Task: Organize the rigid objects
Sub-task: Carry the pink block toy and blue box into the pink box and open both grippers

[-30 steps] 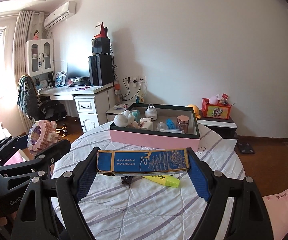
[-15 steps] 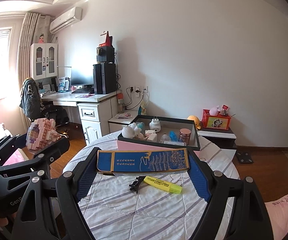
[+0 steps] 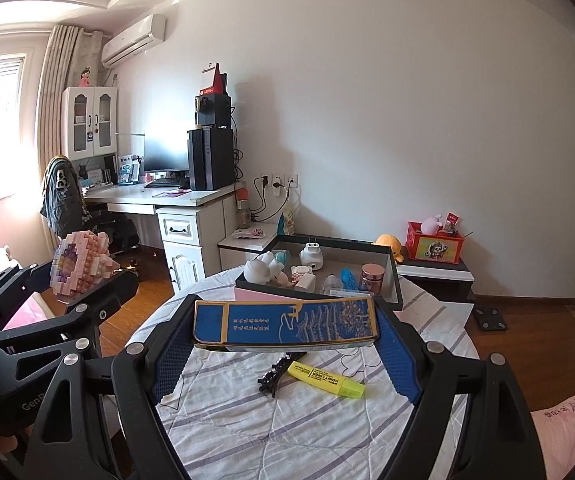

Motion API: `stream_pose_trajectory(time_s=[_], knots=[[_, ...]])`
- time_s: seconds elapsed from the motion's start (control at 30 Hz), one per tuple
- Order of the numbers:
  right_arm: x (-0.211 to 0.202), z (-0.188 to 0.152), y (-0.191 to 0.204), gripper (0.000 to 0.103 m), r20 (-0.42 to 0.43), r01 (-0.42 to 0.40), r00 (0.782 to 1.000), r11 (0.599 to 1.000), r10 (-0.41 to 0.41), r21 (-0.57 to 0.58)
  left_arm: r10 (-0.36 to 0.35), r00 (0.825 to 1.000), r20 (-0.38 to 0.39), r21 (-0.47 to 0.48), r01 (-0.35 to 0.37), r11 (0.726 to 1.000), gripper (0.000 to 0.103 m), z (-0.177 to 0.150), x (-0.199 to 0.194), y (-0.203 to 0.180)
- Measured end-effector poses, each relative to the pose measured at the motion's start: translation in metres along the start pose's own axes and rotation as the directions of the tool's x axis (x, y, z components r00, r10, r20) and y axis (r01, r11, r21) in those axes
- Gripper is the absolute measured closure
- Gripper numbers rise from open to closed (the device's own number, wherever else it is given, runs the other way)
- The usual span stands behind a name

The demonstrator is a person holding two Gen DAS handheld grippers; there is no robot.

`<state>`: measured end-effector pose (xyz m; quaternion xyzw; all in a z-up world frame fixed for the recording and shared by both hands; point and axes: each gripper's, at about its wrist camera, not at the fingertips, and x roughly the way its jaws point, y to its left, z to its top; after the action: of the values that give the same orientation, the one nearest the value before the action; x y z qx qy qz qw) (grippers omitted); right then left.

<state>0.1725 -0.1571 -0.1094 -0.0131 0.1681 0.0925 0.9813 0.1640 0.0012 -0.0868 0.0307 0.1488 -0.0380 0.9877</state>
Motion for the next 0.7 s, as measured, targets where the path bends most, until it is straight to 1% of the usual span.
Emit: stream_pose_trajectory(time_s=[0.17, 0.3, 0.37, 0.43, 0.53, 0.7], knots=[[0.021, 0.010, -0.010, 0.020, -0.008, 0.013, 1.000, 1.000, -0.013, -0.009, 0.001, 1.000, -0.003, 0.023, -0.001, 1.000, 0.035, 0.010, 0.028, -0.006], [0.053, 0.026, -0.027, 0.020, -0.013, 0.030, 0.999, 0.999, -0.030, -0.016, -0.027, 0.999, -0.022, 0.040, 0.028, 0.999, 0.035, 0.024, 0.069, -0.014], [0.075, 0.033, -0.039, 0.020, -0.023, 0.040, 0.999, 0.999, -0.041, -0.015, -0.060, 0.997, -0.044, 0.053, 0.062, 0.997, 0.035, 0.031, 0.099, -0.018], [0.102, 0.038, -0.050, 0.020, -0.051, 0.044, 0.998, 0.999, -0.044, -0.014, -0.081, 0.993, -0.082, 0.056, 0.086, 0.995, 0.035, 0.037, 0.133, -0.023], [0.147, 0.045, -0.065, 0.020, -0.092, 0.057, 0.994, 0.998, -0.059, -0.024, -0.092, 0.988, -0.122, 0.068, 0.101, 0.993, 0.035, 0.042, 0.186, -0.028], [0.224, 0.042, -0.088, 0.020, -0.188, 0.060, 0.980, 0.998, -0.064, -0.032, -0.106, 0.964, -0.242, 0.071, 0.127, 0.989, 0.035, 0.037, 0.275, -0.039]])
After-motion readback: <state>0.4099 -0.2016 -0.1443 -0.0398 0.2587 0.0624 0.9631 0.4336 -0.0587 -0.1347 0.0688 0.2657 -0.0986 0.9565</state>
